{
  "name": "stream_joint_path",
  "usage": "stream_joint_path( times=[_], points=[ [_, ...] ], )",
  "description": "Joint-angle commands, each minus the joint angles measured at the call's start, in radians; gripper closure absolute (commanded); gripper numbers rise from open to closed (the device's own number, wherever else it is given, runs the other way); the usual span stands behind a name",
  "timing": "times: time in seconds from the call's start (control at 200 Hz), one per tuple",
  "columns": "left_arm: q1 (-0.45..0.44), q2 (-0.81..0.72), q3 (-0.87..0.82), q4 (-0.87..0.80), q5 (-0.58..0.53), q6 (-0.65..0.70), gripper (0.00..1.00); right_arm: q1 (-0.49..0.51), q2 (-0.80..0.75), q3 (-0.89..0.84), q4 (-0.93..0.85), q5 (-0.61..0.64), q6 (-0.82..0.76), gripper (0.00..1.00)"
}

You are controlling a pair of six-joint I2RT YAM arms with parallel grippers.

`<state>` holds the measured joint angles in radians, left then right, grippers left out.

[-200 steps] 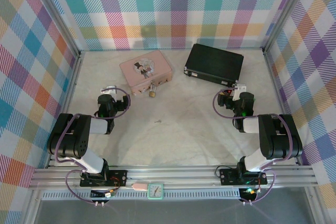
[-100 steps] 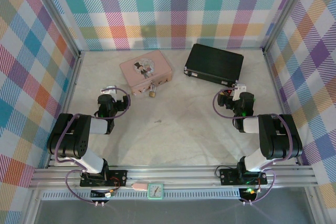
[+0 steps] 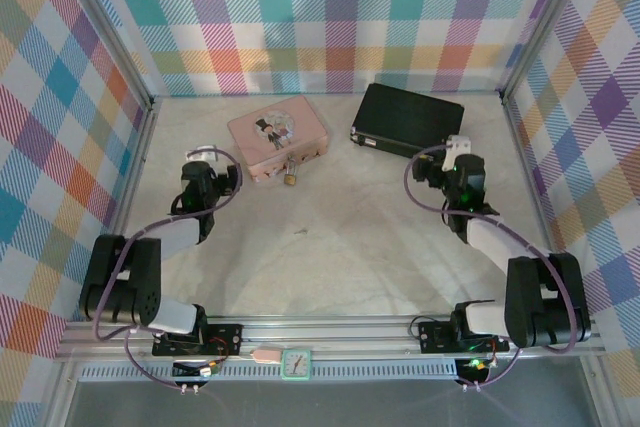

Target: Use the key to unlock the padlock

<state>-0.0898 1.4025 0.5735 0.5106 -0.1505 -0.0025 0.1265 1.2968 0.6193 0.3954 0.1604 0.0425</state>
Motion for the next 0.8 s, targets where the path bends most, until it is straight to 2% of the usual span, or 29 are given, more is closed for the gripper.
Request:
stream_joint_path(
  times=[0.0, 0.16, 0.38, 0.57, 0.715, 0.795],
  points=[
    [-0.007, -0.084, 0.054, -0.123, -0.029, -0.119, 0.01, 0.078, 0.002, 0.121, -0.293, -0.001, 0.086, 0.01],
    [-0.018, -0.123, 0.130, -0.260, 0.057, -0.323, 0.00, 0.237, 0.042, 0.262, -0.549, -0.070, 0.180, 0.02],
    [-0.023, -0.147, 0.102, -0.359, 0.160, -0.530, 0.00, 0.435, 0.161, 0.431, -0.826, -0.231, 0.306, 0.16],
    [-0.027, -0.170, 0.054, -0.375, 0.271, -0.564, 0.00, 0.622, 0.309, 0.567, -0.961, -0.314, 0.289, 0.30],
    [-0.028, -0.182, 0.035, -0.400, 0.265, -0.557, 0.00, 0.728, 0.445, 0.690, -1.045, -0.301, 0.250, 0.44],
    [-0.027, -0.187, 0.028, -0.400, 0.249, -0.557, 0.00, 0.760, 0.511, 0.738, -1.057, -0.290, 0.248, 0.47]
  ],
)
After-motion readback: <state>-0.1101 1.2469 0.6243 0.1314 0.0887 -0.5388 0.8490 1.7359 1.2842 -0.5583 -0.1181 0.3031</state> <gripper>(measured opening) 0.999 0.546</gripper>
